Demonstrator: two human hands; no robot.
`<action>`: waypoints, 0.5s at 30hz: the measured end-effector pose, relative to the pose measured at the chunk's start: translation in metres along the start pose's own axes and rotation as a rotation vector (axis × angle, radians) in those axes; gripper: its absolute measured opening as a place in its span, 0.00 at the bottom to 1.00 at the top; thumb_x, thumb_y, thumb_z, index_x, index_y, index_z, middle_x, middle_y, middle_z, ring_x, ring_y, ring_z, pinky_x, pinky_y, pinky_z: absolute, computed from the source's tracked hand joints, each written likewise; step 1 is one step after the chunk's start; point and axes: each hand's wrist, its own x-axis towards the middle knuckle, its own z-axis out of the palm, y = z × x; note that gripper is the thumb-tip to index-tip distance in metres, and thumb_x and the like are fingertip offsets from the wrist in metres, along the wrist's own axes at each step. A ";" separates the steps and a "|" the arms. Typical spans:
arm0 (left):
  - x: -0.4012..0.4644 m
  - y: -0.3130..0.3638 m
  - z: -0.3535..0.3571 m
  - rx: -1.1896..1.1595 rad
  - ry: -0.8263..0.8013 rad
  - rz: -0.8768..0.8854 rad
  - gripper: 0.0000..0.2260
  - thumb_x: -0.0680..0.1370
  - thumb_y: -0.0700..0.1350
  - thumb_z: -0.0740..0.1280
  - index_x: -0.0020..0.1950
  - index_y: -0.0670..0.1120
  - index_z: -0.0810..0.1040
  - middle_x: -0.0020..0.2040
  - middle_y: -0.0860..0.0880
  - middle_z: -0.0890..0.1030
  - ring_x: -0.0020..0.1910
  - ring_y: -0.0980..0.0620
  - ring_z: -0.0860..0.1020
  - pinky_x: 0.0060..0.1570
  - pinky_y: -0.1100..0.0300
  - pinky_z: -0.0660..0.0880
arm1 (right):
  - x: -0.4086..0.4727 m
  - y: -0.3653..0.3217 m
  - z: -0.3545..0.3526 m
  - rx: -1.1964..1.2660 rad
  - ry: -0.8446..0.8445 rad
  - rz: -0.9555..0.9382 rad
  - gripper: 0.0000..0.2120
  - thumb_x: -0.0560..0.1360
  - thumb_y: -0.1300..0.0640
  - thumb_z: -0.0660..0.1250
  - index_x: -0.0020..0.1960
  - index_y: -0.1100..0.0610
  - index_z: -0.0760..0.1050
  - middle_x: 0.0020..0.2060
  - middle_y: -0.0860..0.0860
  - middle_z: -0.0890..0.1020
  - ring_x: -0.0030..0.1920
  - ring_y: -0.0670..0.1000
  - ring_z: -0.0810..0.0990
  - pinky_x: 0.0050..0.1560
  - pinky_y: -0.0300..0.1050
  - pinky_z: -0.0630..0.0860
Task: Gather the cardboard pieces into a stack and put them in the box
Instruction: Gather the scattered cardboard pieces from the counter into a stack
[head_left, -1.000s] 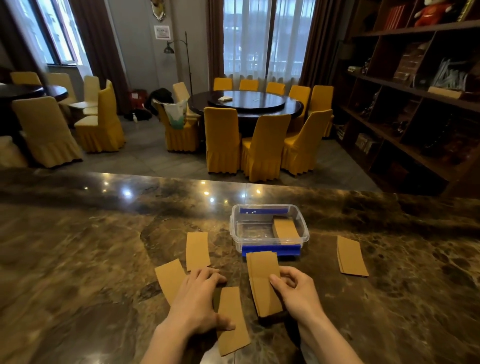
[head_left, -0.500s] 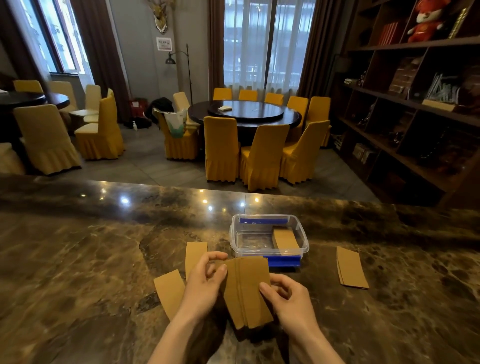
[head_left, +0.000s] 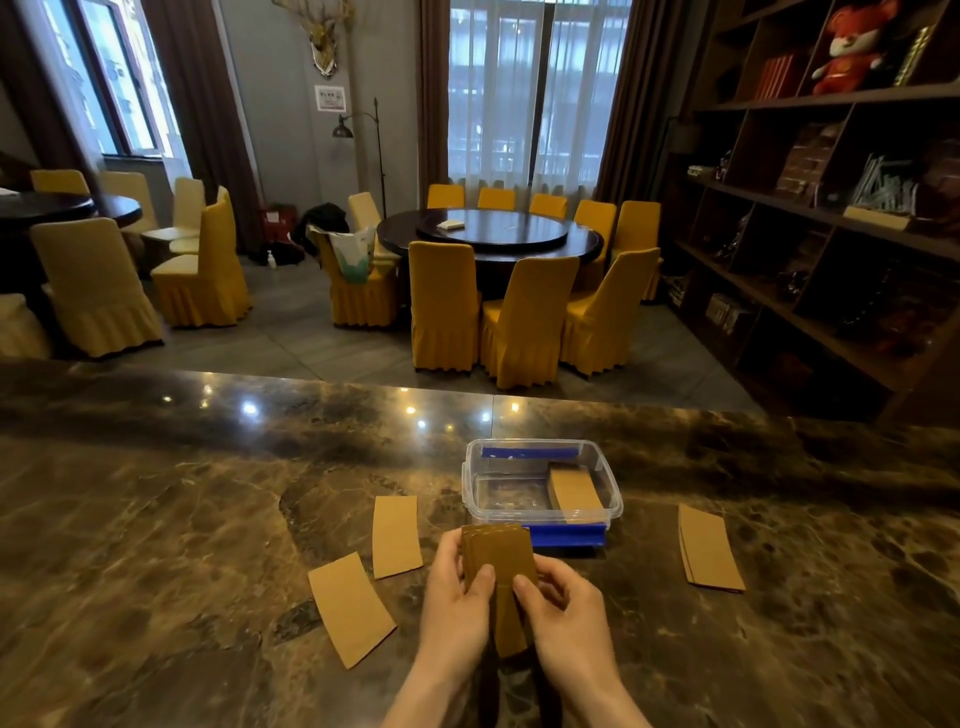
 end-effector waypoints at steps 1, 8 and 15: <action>0.000 -0.001 0.001 0.006 0.015 0.002 0.14 0.83 0.34 0.62 0.57 0.54 0.74 0.55 0.48 0.84 0.54 0.52 0.84 0.58 0.51 0.81 | 0.000 0.000 0.002 -0.020 -0.025 -0.003 0.11 0.78 0.61 0.68 0.54 0.44 0.78 0.47 0.42 0.84 0.47 0.38 0.82 0.43 0.29 0.76; 0.016 0.001 -0.017 0.158 0.002 0.043 0.09 0.84 0.43 0.62 0.59 0.56 0.76 0.57 0.53 0.82 0.54 0.58 0.81 0.50 0.63 0.79 | 0.007 0.005 0.000 -0.055 -0.099 0.079 0.14 0.79 0.64 0.65 0.60 0.50 0.78 0.52 0.46 0.83 0.54 0.43 0.80 0.57 0.44 0.80; 0.074 -0.010 -0.085 0.890 0.222 0.070 0.21 0.79 0.48 0.69 0.71 0.55 0.70 0.66 0.49 0.77 0.67 0.45 0.72 0.67 0.45 0.73 | 0.015 0.011 -0.011 -0.062 -0.078 0.177 0.15 0.78 0.64 0.66 0.63 0.52 0.77 0.54 0.48 0.81 0.58 0.49 0.78 0.61 0.45 0.73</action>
